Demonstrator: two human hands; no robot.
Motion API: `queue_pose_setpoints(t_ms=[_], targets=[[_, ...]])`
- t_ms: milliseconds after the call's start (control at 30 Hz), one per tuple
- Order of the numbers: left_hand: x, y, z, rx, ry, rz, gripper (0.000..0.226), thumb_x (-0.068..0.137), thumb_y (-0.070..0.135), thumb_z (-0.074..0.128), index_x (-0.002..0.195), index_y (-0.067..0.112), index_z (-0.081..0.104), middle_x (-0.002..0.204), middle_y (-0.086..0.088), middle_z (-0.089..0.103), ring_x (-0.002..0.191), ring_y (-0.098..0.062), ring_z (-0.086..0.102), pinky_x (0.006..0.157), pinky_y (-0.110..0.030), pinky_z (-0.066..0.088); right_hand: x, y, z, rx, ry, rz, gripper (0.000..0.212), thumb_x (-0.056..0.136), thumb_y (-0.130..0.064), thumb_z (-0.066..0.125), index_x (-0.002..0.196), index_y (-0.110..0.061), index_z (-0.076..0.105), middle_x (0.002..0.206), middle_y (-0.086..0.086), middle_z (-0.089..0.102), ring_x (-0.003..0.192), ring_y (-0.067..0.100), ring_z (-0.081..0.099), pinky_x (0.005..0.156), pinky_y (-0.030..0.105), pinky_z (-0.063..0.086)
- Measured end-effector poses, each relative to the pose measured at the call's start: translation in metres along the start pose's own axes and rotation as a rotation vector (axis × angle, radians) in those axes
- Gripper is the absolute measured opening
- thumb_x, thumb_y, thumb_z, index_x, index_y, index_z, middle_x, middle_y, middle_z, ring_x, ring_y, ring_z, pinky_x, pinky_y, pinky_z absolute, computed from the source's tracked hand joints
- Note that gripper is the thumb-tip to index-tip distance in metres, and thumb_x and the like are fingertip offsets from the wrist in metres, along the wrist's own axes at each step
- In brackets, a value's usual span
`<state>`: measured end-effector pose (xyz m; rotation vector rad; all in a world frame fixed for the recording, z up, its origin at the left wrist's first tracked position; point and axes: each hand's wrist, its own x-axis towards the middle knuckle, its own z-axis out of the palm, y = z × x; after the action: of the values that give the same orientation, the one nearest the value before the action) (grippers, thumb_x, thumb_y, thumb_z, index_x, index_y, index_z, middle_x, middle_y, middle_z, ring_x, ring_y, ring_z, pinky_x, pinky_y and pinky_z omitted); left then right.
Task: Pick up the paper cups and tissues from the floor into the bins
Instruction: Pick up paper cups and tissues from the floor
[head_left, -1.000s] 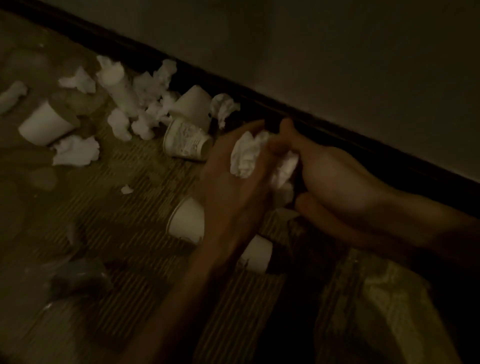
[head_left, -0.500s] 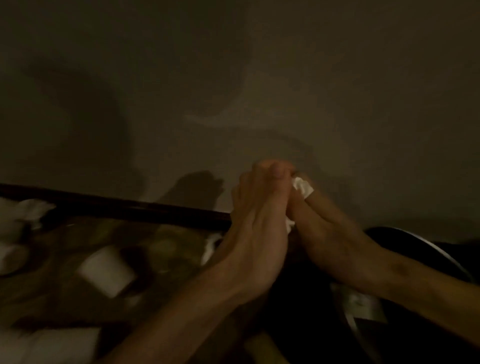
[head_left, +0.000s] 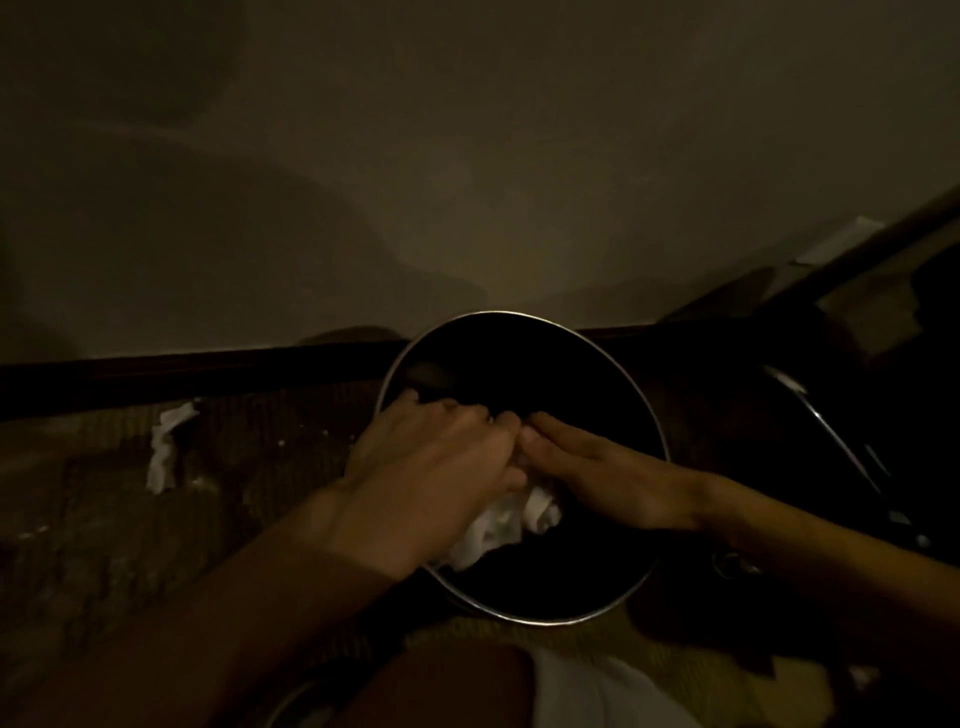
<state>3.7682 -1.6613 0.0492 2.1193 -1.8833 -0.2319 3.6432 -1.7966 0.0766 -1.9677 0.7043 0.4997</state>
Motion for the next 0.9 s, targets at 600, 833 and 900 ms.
queue_pose_setpoints(t_ms=[600, 833, 900], targets=[[-0.122, -0.139, 0.008, -0.516, 0.574, -0.883, 0.020, 0.089, 0.040, 0.062, 0.073, 0.027, 0.062, 0.062, 0.013, 0.060, 0.064, -0.001, 0.058, 0.056, -0.026, 0.041, 0.106, -0.154, 0.077, -0.344, -0.102, -0.455, 0.016, 0.094, -0.023, 0.060, 0.086, -0.036, 0.059, 0.068, -0.024, 0.063, 0.063, -0.007, 0.060, 0.054, 0.007, 0.042], [-0.151, -0.189, 0.105, -0.687, 0.304, -1.010, 0.022, 0.097, 0.025, 0.058, 0.117, 0.018, 0.064, 0.110, -0.006, 0.069, 0.096, -0.020, 0.065, 0.078, -0.030, 0.049, 0.210, -0.152, 0.152, -0.538, -0.396, -0.102, 0.015, 0.096, -0.005, 0.050, 0.103, -0.008, 0.063, 0.077, 0.007, 0.056, 0.062, 0.018, 0.053, 0.062, 0.032, 0.047], [-0.150, -0.193, 0.123, -0.675, 0.296, -1.024, 0.030, 0.099, 0.026, 0.055, 0.127, 0.018, 0.060, 0.120, -0.009, 0.067, 0.107, -0.027, 0.063, 0.079, -0.030, 0.046, 0.222, -0.153, 0.162, -0.574, -0.438, -0.053, 0.014, 0.095, -0.004, 0.053, 0.099, -0.013, 0.062, 0.076, 0.004, 0.056, 0.055, 0.016, 0.056, 0.053, 0.028, 0.047]])
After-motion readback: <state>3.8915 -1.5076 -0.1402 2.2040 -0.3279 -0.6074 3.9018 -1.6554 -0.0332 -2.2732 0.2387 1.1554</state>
